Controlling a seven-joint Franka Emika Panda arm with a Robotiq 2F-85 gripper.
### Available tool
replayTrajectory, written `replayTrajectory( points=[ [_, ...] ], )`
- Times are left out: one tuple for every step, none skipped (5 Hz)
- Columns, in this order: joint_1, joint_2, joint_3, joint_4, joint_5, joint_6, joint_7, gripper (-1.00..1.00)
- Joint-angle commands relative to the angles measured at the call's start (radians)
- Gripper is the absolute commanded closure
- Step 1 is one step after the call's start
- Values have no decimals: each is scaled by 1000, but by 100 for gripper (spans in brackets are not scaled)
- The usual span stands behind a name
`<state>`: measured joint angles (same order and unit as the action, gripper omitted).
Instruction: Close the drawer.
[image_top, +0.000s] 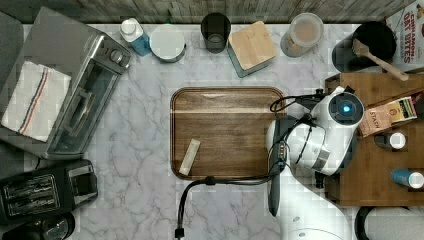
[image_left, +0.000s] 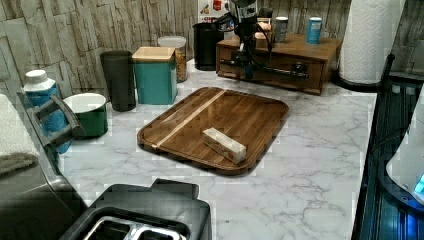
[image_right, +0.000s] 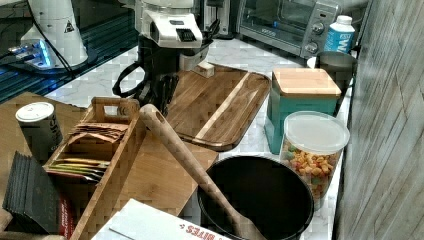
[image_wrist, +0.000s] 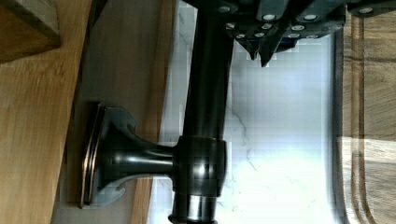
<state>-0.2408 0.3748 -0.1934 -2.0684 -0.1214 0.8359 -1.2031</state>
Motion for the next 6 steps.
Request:
replayTrajectory(
  points=[
    [-106, -35, -169, 127, -82, 30, 50, 100],
    [-100, -35, -175, 127, -79, 30, 48, 100],
    [-92, -34, -184, 126, -74, 31, 45, 100],
    [-88, -33, -188, 126, -72, 31, 44, 100],
    [-88, -33, -188, 126, -72, 31, 44, 100],
    [-84, -32, -193, 126, -70, 31, 42, 100]
  ],
)
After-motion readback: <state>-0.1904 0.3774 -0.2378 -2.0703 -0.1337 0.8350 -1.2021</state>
